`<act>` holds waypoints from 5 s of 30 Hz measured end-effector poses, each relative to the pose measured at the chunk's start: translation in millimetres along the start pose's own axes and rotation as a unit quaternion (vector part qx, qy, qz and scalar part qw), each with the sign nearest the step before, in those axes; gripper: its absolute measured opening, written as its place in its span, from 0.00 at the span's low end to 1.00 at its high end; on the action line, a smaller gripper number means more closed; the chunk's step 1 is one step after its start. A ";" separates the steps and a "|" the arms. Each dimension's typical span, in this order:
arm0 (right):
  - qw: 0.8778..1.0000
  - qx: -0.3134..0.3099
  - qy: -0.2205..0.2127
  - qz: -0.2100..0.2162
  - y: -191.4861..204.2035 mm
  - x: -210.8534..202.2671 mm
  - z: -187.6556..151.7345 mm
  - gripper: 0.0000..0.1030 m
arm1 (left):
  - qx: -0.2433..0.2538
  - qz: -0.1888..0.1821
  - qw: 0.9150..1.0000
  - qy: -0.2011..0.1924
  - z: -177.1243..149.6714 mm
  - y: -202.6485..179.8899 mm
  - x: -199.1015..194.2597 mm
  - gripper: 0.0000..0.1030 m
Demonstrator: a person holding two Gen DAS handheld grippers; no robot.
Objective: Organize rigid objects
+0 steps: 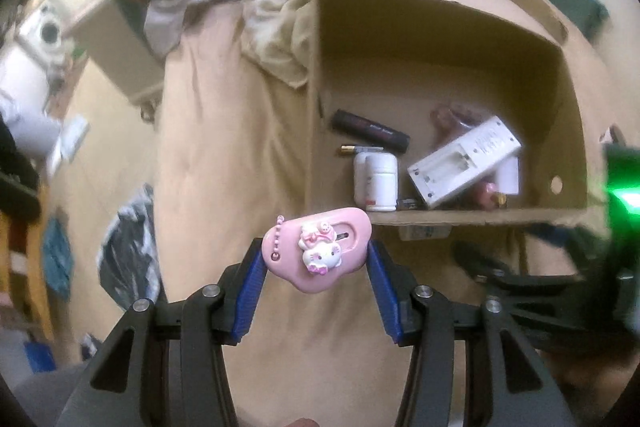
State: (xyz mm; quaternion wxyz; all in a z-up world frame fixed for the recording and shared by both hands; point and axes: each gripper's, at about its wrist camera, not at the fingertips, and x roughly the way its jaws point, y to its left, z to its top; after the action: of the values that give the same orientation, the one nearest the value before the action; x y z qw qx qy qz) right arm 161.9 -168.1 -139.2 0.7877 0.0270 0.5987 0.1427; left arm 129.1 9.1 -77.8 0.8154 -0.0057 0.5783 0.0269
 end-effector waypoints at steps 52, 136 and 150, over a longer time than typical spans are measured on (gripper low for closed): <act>0.995 -0.074 -0.016 -0.066 10.3 -24.6 -50.2 0.49 | 0.007 0.070 0.997 -0.030 4.4 -2.2 4.9 0.45; 0.991 0.080 -0.092 0.062 -69.4 -68.0 72.0 1.00 | 0.067 -0.014 0.996 -0.060 71.2 -72.0 49.9 0.91; 0.975 0.165 -0.112 0.094 -97.0 -90.7 64.7 1.00 | 0.029 0.011 0.998 -0.049 67.0 -55.2 4.8 0.99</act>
State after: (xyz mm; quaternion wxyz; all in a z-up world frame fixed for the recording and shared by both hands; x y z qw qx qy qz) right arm 220.1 -276.0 -56.9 0.8174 0.2285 0.5170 0.1113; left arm 196.5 -43.1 -61.4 0.8422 0.0255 0.5382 0.0195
